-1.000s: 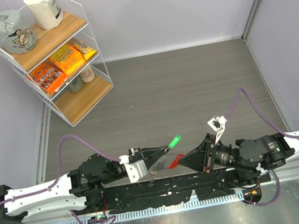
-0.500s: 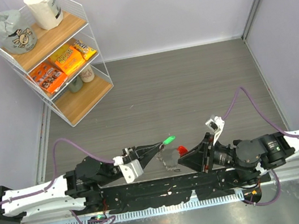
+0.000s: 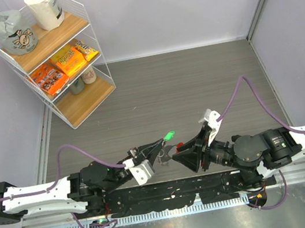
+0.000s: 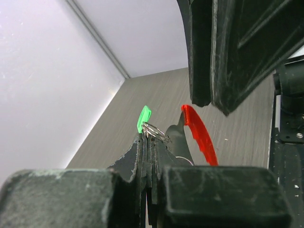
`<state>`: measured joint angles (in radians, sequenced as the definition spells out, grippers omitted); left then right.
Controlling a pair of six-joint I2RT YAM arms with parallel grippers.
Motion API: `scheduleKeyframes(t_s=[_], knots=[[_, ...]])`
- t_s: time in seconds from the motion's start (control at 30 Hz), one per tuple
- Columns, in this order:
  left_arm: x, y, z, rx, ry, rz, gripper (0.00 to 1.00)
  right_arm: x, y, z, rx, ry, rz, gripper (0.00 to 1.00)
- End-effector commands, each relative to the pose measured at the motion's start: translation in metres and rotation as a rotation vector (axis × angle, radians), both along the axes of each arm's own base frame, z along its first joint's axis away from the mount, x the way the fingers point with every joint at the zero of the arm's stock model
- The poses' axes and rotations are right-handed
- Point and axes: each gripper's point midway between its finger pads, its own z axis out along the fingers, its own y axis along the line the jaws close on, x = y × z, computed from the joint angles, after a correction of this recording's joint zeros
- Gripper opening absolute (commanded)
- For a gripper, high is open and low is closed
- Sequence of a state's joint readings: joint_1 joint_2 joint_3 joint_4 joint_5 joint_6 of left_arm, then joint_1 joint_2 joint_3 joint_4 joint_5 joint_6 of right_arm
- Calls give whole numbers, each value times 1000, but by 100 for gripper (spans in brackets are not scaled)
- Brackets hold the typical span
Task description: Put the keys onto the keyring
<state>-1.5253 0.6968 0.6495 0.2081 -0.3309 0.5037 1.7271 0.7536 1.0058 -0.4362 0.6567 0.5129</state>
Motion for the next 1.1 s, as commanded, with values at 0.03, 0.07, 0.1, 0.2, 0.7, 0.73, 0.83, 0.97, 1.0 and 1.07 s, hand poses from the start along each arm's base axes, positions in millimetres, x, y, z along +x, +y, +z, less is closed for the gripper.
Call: scheduleKeyframes(t_s=[0.03,0.07,0.1,0.2,0.7,0.73,0.83,0.97,1.0,1.07], knots=[[15,11,44,-96,-32,126,0,9,6,6,-109,-170,-3,45],[16,12,44,-92,-34,141,0,9,8,6,-114,-184,1,45],[19,12,45,-91,-36,161,0,9,9,6,-129,-213,12,45],[22,13,47,-88,-46,198,0,11,11,8,-137,-258,13,45],[27,18,61,-106,-83,279,0,38,9,13,-205,-561,-134,45],[26,20,63,-113,-82,277,0,38,8,14,-206,-574,-131,45],[23,20,64,-118,-85,255,0,36,4,21,-188,-590,-122,45],[13,18,64,-120,-94,184,0,33,-5,26,-210,-595,-87,44],[9,17,65,-121,-95,157,0,31,-6,33,-194,-581,-73,44],[1,16,65,-120,-100,97,0,26,-10,35,-196,-568,-22,44]])
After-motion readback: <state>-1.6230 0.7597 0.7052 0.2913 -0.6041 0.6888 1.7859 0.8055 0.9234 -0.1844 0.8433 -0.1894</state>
